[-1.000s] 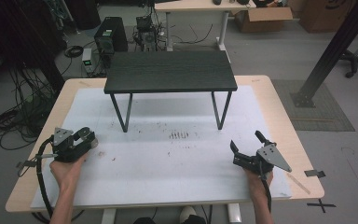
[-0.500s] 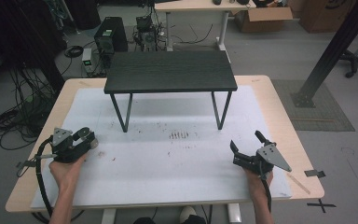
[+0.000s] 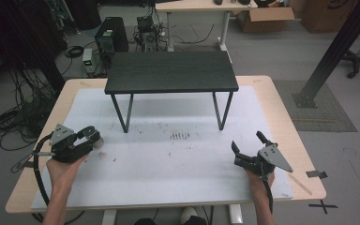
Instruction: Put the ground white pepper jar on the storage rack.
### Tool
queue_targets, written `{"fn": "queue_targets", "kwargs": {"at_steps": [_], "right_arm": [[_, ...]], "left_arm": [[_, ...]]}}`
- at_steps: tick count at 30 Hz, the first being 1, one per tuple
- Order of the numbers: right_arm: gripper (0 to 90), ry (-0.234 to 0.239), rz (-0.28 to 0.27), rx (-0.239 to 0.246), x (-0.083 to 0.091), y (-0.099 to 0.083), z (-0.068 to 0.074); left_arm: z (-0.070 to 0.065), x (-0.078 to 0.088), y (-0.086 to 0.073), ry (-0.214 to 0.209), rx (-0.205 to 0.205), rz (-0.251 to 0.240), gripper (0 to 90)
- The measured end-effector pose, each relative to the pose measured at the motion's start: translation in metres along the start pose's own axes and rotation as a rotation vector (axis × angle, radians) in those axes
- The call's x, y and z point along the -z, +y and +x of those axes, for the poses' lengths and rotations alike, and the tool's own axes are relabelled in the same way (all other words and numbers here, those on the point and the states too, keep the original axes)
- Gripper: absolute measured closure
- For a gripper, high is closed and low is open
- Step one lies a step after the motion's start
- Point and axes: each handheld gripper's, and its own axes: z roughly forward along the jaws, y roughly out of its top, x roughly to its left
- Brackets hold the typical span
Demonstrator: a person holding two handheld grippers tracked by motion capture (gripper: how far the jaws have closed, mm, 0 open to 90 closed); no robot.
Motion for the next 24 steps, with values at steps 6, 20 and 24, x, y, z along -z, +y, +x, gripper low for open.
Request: {"fn": "queue_targets", "kwargs": {"at_steps": [6, 20, 24], "right_arm": [[2.2, 0.0, 0.0, 0.001, 0.0, 0.0, 0.0], [2.2, 0.001, 0.0, -0.002, 0.0, 0.0, 0.0], [2.1, 0.001, -0.001, -0.001, 0.0, 0.0, 0.0]], "left_arm": [[-0.013, 0.003, 0.016, -0.071, -0.054, 0.005, 49.0], [-0.048, 0.007, 0.06, -0.223, -0.152, -0.004, 49.0], [-0.06, 0.011, 0.077, -0.249, -0.179, -0.008, 49.0]]}}
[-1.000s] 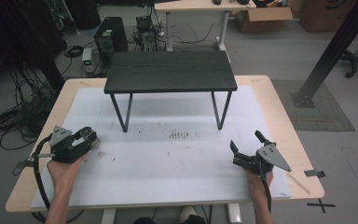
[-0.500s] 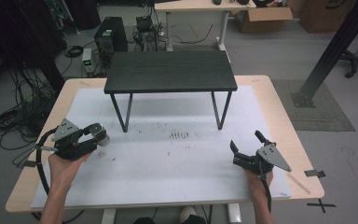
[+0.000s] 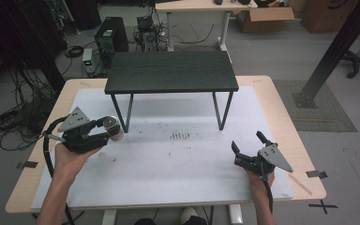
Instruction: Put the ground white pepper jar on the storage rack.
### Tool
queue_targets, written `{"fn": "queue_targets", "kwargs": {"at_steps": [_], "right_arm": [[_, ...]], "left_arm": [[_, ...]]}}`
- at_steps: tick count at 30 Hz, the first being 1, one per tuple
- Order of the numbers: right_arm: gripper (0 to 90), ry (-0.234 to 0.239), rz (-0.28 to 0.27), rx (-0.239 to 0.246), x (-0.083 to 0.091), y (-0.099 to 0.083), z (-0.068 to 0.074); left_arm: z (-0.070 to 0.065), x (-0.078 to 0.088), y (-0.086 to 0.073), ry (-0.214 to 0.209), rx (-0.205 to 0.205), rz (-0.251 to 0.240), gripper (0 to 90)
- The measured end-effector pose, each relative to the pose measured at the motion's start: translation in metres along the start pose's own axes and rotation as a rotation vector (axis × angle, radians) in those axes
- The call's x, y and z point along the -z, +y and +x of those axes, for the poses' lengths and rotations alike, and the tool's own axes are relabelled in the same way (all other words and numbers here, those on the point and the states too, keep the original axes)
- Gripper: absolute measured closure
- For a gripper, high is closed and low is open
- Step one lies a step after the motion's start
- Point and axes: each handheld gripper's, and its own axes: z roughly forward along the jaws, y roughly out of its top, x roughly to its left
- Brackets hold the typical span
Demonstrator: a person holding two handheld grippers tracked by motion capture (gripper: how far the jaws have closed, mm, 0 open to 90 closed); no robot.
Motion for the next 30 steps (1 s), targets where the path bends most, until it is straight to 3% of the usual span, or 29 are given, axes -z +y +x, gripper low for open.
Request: {"fn": "queue_targets", "kwargs": {"at_steps": [7, 18, 30], "right_arm": [[2.1, 0.0, 0.0, -0.001, 0.0, 0.0, 0.0], [2.2, -0.001, -0.001, -0.003, 0.0, 0.0, 0.0], [2.2, -0.001, -0.002, -0.003, 0.0, 0.0, 0.0]], "left_arm": [[-0.01, 0.001, 0.029, -0.037, -0.05, 0.0, 49.0], [-0.014, -0.003, 0.066, -0.101, -0.061, -0.025, 49.0], [-0.017, -0.009, 0.103, -0.144, -0.09, -0.041, 49.0]]}}
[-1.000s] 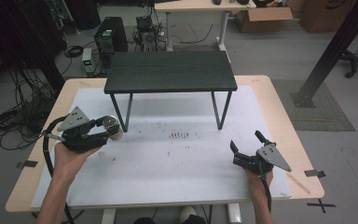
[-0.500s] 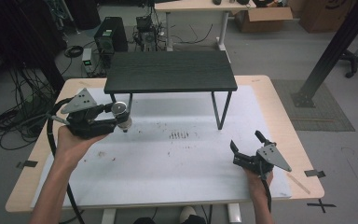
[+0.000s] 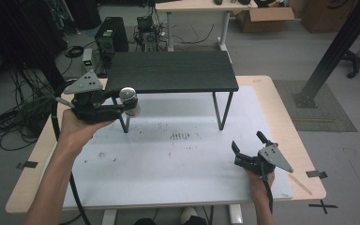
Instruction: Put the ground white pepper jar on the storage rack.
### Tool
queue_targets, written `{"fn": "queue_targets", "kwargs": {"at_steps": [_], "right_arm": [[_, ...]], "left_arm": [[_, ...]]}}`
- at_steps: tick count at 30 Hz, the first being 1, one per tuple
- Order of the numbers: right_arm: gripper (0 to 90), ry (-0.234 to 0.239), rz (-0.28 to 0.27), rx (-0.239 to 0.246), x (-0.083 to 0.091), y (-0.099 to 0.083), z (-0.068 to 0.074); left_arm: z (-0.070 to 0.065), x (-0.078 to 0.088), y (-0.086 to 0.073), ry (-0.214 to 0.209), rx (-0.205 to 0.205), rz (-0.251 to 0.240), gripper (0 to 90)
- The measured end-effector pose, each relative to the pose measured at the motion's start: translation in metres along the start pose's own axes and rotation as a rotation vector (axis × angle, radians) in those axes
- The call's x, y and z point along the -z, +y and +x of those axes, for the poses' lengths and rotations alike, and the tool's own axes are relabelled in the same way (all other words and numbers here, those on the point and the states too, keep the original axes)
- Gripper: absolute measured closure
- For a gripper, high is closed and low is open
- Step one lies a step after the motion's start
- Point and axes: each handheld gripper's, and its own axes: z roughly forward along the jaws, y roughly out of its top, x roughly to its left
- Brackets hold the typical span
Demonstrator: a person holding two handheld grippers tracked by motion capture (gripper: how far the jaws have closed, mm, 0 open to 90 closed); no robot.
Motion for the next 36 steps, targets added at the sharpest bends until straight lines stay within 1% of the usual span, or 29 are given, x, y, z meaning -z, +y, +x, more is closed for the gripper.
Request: {"fn": "queue_targets", "kwargs": {"at_steps": [4, 8, 10, 15, 19, 25, 27, 31, 36], "right_arm": [[2.2, -0.001, 0.0, -0.002, 0.0, 0.0, 0.0], [2.2, -0.001, -0.002, 0.0, 0.0, 0.0, 0.0], [2.2, 0.0, 0.0, -0.003, 0.0, 0.0, 0.0], [2.2, 0.0, 0.001, -0.005, 0.0, 0.0, 0.0], [2.2, 0.0, 0.0, -0.004, 0.0, 0.0, 0.0], [2.3, -0.001, -0.001, -0.003, 0.0, 0.0, 0.0], [2.3, 0.0, -0.002, -0.003, 0.0, 0.0, 0.0], [2.3, 0.0, -0.002, -0.003, 0.0, 0.0, 0.0], [2.4, 0.0, -0.003, -0.004, 0.0, 0.0, 0.0]], "left_arm": [[0.002, -0.003, 0.011, -0.013, 0.005, -0.007, 49.1], [0.005, -0.007, 0.021, -0.016, 0.005, -0.014, 49.0], [0.006, -0.009, 0.026, -0.023, 0.011, -0.019, 49.0], [0.009, -0.017, 0.039, -0.019, 0.008, -0.016, 49.0], [0.011, -0.026, 0.05, -0.018, 0.008, -0.02, 49.1], [0.013, -0.045, 0.065, -0.012, 0.006, -0.017, 49.1], [0.014, -0.051, 0.067, -0.011, 0.006, -0.01, 49.0], [0.016, -0.064, 0.07, 0.007, 0.0, 0.008, 49.0], [0.024, -0.08, 0.067, 0.023, 0.031, 0.01, 49.0]]}}
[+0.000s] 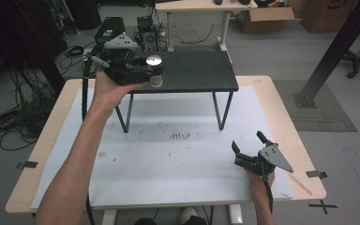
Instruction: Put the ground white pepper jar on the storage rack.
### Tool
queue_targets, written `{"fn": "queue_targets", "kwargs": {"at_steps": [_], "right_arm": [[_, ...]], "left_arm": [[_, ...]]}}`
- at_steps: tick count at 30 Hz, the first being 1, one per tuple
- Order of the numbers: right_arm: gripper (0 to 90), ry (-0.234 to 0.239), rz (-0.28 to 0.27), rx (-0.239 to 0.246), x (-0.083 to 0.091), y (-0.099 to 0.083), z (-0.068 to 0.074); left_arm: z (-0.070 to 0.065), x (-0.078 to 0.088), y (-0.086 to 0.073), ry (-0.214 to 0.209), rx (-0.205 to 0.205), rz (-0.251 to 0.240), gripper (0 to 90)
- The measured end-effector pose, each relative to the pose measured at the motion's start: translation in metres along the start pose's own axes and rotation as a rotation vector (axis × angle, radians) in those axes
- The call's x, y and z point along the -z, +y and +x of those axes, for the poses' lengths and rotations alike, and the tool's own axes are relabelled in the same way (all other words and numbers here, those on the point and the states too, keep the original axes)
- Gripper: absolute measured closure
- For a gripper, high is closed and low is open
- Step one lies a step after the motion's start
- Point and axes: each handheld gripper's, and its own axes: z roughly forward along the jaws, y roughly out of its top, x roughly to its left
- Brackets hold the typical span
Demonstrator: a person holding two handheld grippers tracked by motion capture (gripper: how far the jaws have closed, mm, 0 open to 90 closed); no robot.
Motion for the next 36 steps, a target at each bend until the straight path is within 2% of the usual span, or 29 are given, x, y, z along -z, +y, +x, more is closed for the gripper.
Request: {"fn": "queue_targets", "kwargs": {"at_steps": [11, 31, 36], "right_arm": [[2.4, 0.0, 0.001, -0.001, 0.0, 0.0, 0.0], [2.5, 0.002, 0.002, -0.001, 0.0, 0.0, 0.0], [2.5, 0.002, 0.003, -0.002, 0.0, 0.0, 0.0]], "left_arm": [[0.011, -0.017, -0.004, 0.043, 0.029, 0.003, 49.0], [0.018, -0.034, -0.011, 0.064, 0.053, 0.034, 49.0], [0.019, -0.034, -0.013, 0.063, 0.062, 0.02, 49.0]]}}
